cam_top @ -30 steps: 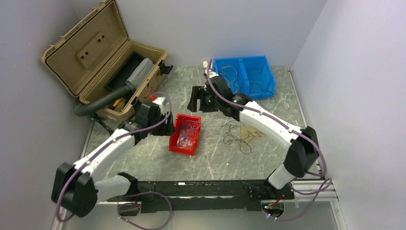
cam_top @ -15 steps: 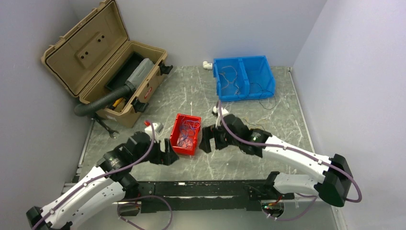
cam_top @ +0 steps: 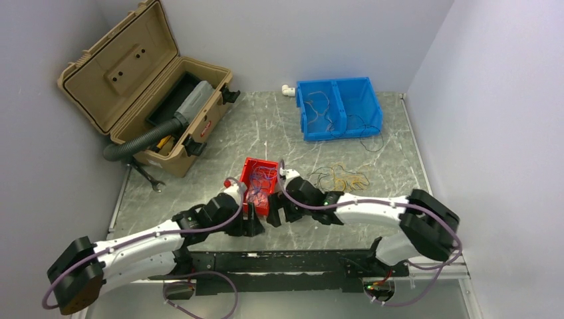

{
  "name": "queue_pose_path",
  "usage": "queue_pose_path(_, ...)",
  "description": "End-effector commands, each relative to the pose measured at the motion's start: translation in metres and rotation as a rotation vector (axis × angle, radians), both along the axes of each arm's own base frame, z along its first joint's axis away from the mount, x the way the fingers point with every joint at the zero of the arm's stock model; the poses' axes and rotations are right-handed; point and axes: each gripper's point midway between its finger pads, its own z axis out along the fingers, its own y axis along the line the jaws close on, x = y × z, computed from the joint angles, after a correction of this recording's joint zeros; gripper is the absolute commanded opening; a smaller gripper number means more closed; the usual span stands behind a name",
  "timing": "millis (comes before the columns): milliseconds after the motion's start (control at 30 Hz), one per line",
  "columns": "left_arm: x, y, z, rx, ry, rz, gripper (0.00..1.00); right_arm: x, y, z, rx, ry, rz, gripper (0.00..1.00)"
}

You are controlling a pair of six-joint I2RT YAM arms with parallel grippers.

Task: Untangle the cables
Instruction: Move the bin to the center of the board.

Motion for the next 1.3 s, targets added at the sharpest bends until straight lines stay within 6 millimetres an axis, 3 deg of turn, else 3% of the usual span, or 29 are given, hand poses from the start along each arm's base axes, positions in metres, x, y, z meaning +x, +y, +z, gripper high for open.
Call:
queue_pose_path(0, 0.061, -0.005, 0.023, -0.098, -0.135, 0.143, 0.84, 0.053, 0.044, 0.031, 0.112, -0.127, -0.032, 0.91)
queue_pose_path(133, 0.107, 0.028, 0.024, -0.080, -0.190, 0.271, 0.84, 0.101, 0.061, 0.045, 0.207, -0.171, -0.080, 0.90)
queue_pose_path(300, 0.158, 0.052, 0.040, 0.001, -0.285, 0.333, 0.86, 0.166, 0.080, 0.052, 0.238, -0.196, -0.118, 0.91)
queue_pose_path(400, 0.183, 0.058, 0.051, 0.021, -0.311, 0.351, 0.87, 0.184, 0.090, 0.073, 0.299, -0.213, -0.114, 0.92)
queue_pose_path(500, 0.193, 0.061, 0.073, 0.024, -0.361, 0.350, 0.88, 0.190, 0.080, 0.095, 0.315, -0.221, -0.139, 0.95)
queue_pose_path(667, 0.181, 0.060, 0.091, -0.003, -0.382, 0.318, 0.90, 0.200, 0.021, 0.137, 0.278, -0.277, -0.256, 0.98)
queue_pose_path(900, 0.145, 0.065, 0.105, -0.027, -0.386, 0.267, 0.92, 0.246, -0.109, 0.170, 0.106, -0.361, -0.508, 0.98)
queue_pose_path(933, 0.142, 0.066, 0.111, -0.027, -0.397, 0.257, 0.92, 0.258, -0.135, 0.171, 0.098, -0.355, -0.563, 0.98)
queue_pose_path(1067, 0.133, 0.069, 0.136, -0.012, -0.432, 0.223, 0.93, 0.291, -0.198, 0.162, 0.093, -0.329, -0.728, 0.96)
queue_pose_path(1267, 0.123, 0.079, 0.164, 0.025, -0.478, 0.208, 0.94, 0.344, -0.265, 0.139, 0.141, -0.263, -0.917, 0.91)
